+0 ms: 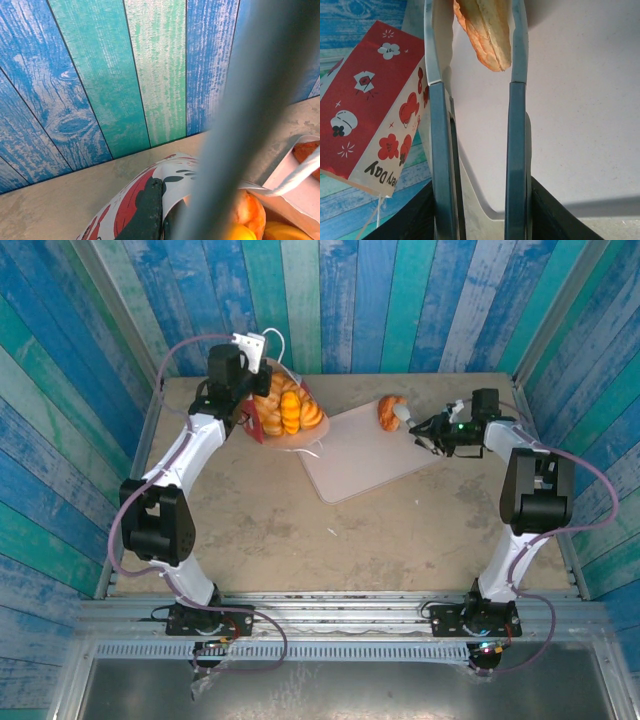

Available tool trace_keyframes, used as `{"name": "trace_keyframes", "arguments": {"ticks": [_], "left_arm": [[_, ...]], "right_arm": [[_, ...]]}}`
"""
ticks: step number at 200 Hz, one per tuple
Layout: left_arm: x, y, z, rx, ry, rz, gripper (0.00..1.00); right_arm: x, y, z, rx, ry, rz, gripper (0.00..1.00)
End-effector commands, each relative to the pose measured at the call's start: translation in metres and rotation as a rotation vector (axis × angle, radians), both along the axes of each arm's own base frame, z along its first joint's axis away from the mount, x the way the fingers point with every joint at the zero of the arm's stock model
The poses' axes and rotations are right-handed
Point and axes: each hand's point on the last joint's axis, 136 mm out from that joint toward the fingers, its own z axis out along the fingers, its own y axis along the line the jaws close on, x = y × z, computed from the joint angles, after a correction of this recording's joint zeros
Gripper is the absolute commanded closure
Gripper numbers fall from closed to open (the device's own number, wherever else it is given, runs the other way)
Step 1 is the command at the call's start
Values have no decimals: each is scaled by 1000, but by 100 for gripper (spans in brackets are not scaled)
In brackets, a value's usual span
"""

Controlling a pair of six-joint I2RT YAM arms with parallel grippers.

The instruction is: Take the fake bread out of the paper bag

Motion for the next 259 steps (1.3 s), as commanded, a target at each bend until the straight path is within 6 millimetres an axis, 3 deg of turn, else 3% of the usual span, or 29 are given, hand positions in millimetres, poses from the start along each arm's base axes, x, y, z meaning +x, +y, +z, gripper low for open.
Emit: {"name": "trace_keyframes", "arguments": {"ticks": [1,80,150,259], "left_arm": [[14,-5,31,-21,-99,-16,100],[15,-6,29,-13,-95,-18,100],[14,-6,28,-14,-97,-19,100],[8,-6,32,-19,-107,-27,100]], "right_arm": [[3,-10,1,-7,-11,-31,57],[-4,-24,-3,-45,19,-57,55],[-22,-23,-2,-59,55,-64,55],[-37,-28,10,-104,52,-76,54]]}}
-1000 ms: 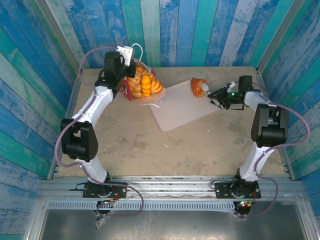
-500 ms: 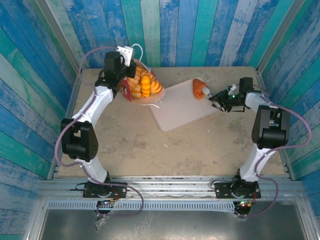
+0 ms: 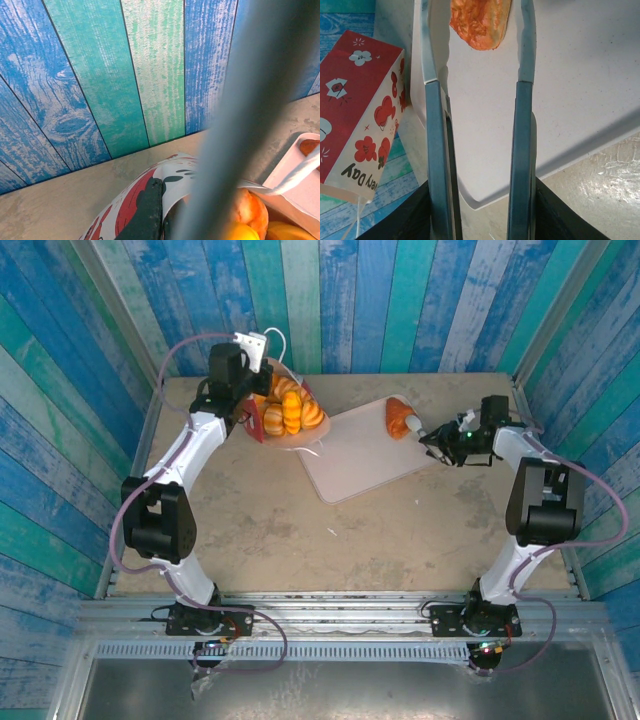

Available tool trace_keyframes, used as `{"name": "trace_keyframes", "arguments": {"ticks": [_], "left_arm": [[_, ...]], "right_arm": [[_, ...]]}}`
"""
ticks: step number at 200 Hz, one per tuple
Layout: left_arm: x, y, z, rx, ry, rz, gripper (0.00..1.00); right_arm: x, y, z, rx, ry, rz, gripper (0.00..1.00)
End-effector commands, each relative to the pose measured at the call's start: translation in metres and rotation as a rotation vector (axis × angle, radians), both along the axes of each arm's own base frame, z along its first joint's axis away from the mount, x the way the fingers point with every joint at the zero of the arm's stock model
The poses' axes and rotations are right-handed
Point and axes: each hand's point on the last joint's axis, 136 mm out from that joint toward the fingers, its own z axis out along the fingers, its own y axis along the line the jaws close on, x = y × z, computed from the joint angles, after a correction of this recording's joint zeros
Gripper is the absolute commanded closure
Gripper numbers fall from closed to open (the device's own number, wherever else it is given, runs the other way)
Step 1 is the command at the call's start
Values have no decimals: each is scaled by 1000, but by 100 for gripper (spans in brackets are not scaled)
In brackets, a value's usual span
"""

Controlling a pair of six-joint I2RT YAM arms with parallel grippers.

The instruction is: Take the fake bread out of the paper bag

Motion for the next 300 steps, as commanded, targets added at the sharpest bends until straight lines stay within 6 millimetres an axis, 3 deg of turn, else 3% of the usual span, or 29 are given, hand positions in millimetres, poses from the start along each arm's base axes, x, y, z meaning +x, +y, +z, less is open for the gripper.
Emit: {"name": "trace_keyframes", "arguments": {"ticks": [1,44,84,133,165,227,300], "left_arm": [[4,-4,34,-27,-114,-19,100],[2,-4,33,-17,-111,-20,100],[2,-3,29,-17,-100,-19,100],[3,-5,28,-24,-96,-22,100],[7,-6,27,-28,-86,-27,100],[14,-8,27,-34,-80,-25,100],[21,-9,19,-18,-54,-13,100]], "right_arm": [[-7,-4,16,-18,-29,-3,54],[-20,-6,31,-23,-44,-11,55],[-30,9,71,-32,-119,28,58],[-36,74,144,-100,-282,189,57],[-42,118,174,-191,-370,324,58],[-64,182,200,-277,-448,536,57],[-83,212,176,-465,-408,728,60]]}}
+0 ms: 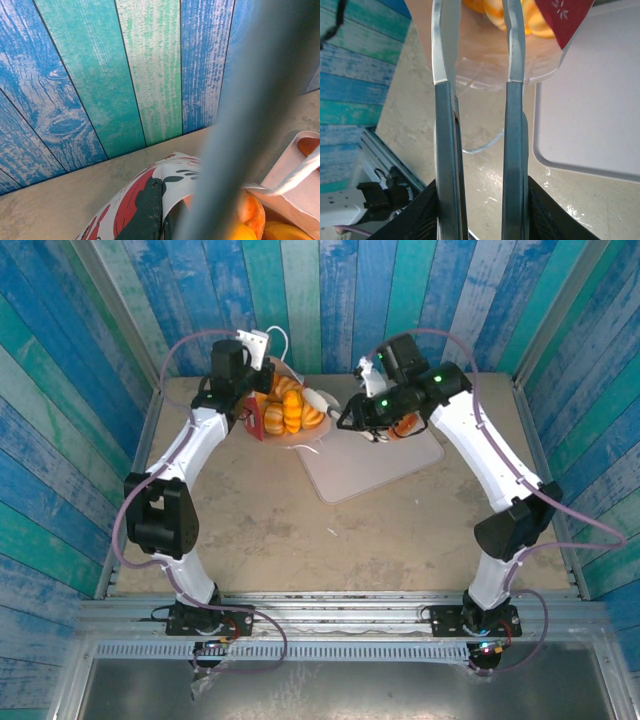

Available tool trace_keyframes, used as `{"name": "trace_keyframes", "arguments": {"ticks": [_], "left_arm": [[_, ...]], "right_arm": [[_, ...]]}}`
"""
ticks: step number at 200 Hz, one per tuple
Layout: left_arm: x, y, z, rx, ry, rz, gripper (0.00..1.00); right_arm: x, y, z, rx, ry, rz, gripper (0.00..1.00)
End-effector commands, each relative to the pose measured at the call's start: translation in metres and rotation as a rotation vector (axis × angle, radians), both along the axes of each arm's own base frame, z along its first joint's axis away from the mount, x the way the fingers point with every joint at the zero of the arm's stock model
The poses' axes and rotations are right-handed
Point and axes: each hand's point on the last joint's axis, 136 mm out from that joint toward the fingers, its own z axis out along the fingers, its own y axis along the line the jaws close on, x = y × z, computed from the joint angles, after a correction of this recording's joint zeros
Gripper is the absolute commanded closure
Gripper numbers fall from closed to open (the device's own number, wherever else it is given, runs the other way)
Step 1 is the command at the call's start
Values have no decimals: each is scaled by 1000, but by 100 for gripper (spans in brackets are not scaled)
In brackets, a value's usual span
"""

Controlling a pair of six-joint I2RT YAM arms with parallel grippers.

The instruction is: Take the fake bread out of the paper bag

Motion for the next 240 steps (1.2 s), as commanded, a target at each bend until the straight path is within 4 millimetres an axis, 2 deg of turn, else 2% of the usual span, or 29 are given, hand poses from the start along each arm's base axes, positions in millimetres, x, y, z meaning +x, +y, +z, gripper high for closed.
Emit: {"name": "trace_keyframes", "arguments": {"ticks": [1,45,118,170,240], "left_arm": [[14,-5,22,-21,-74,1,100],[17,-16,11,35,-43,-11,100],[17,-36,0,68,-25,-54,100],[11,-39,-4,74,-22,-79,100],[9,-44,-6,67,-20,-103,100]], "right_arm": [[-7,-4,-14,-117,2,38,60],[-1,-6,-32,-214,13,33,61],[24,-27,-58,-384,-15,-67,60],[39,-24,-60,-395,-34,-95,56],[46,-21,-68,-403,-28,-89,54]]}}
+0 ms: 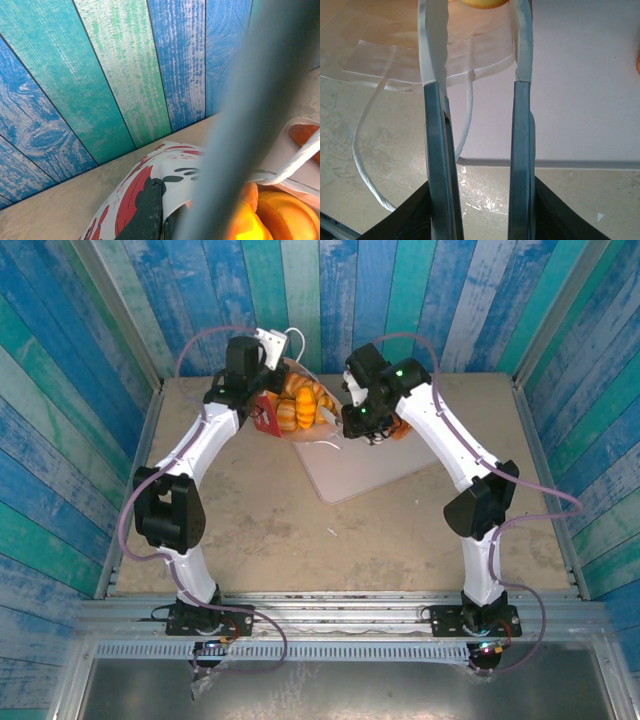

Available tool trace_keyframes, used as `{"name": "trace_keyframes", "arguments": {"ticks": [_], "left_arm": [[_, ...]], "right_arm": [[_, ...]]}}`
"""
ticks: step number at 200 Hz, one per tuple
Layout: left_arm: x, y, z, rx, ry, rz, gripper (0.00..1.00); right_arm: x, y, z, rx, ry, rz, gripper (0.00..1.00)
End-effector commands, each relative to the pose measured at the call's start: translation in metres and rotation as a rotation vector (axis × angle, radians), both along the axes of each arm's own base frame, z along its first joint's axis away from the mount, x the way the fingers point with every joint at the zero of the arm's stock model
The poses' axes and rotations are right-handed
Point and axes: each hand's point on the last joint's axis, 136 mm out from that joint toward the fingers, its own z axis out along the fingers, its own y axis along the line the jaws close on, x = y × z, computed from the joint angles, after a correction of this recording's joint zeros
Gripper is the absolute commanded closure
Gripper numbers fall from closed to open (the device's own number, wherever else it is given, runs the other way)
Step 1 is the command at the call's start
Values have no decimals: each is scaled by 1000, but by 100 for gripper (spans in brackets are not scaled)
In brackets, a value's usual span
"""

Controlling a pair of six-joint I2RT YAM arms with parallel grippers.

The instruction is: Take the fake bread out of the paper bag

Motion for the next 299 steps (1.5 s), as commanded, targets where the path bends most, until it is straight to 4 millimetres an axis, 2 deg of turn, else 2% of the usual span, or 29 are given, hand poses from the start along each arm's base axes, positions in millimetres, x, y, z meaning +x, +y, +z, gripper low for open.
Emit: {"name": "trace_keyframes", "arguments": {"ticks": [1,156,205,254,299], "left_arm": [[6,-11,-2,-12,-25,-38,100],[6,-14,-4,-13,-24,-49,100],[6,-15,1,-20,-32,-55,100],[5,-15,-1,-29,-26,-54,100],[5,-15,-2,-35,-22,-49,100]], "right_arm": [[7,1,1,-6,-18,-5,54],[31,11,-9,16,-41,-24,52],[37,6,-7,3,-65,-60,51],[41,-2,-8,-29,-80,-99,55],[42,-2,-9,-31,-81,-107,66]]}}
